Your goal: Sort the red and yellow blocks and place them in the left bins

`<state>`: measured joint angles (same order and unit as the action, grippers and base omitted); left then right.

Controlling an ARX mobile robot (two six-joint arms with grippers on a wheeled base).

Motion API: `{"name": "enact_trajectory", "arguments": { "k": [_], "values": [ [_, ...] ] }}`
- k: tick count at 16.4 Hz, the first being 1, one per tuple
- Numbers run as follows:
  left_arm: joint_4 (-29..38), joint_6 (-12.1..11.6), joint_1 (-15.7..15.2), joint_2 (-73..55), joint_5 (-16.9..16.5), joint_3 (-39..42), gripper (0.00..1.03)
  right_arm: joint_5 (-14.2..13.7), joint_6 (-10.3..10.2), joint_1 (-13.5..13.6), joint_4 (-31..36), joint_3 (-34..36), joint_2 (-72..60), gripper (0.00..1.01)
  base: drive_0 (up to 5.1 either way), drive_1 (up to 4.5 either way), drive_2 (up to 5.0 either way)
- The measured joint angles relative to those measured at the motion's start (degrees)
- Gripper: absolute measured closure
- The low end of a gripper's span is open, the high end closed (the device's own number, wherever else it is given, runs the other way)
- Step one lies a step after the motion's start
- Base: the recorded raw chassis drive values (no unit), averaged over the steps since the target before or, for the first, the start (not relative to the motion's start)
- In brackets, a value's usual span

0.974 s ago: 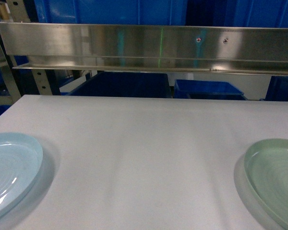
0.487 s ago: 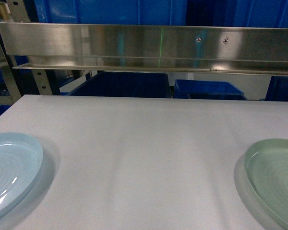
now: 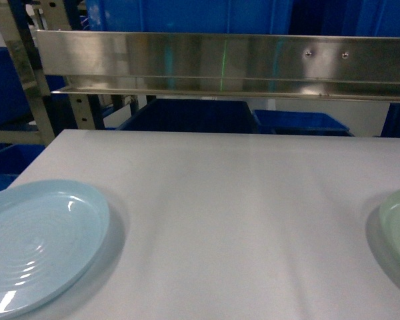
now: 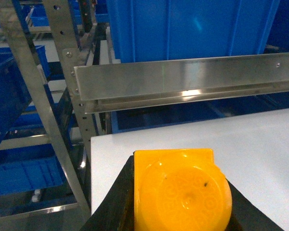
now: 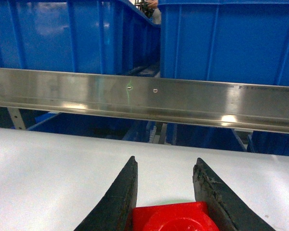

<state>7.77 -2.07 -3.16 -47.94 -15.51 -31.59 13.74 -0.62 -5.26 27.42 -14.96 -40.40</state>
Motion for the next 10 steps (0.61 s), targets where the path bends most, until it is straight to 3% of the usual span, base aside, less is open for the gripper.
{"name": "enact_trajectory", "arguments": {
  "k": [6,10],
  "values": [
    [-0.07,0.0,0.0,0.0,0.0,0.0,0.76,0.0,0.0,0.0,-0.07,0.0,0.0,0.73,-4.6,0.55,4.0],
    [0.11,0.0,0.0,0.07,0.0,0.0,0.76,0.02,0.0,0.0,-0.09,0.07,0.31,0.73,-5.0,2.49,2.5]
  ]
}}
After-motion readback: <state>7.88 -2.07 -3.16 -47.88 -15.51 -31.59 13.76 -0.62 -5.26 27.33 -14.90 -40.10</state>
